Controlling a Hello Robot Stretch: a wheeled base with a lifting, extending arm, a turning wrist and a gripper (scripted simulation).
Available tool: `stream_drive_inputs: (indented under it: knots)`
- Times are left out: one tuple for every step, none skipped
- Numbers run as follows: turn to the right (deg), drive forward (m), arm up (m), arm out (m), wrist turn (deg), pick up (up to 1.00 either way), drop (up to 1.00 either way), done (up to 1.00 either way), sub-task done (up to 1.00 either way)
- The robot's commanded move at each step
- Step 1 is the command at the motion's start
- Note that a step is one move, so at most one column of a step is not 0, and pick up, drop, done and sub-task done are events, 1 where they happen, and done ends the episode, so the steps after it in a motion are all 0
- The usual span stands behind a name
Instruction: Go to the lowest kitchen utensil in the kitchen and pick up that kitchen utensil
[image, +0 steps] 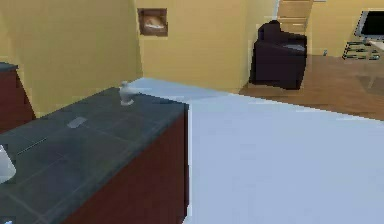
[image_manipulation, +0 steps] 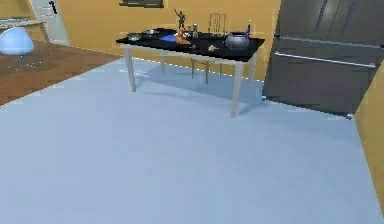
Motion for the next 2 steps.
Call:
stream_drive_inputs:
  knots:
    - [27.0,0.0,0.0,0.0,0.0,0.0,0.0,0.0,0.0]
    - [0.0,1.0,0.0,0.0,0.0,0.0,0.0,0.0,0.0]
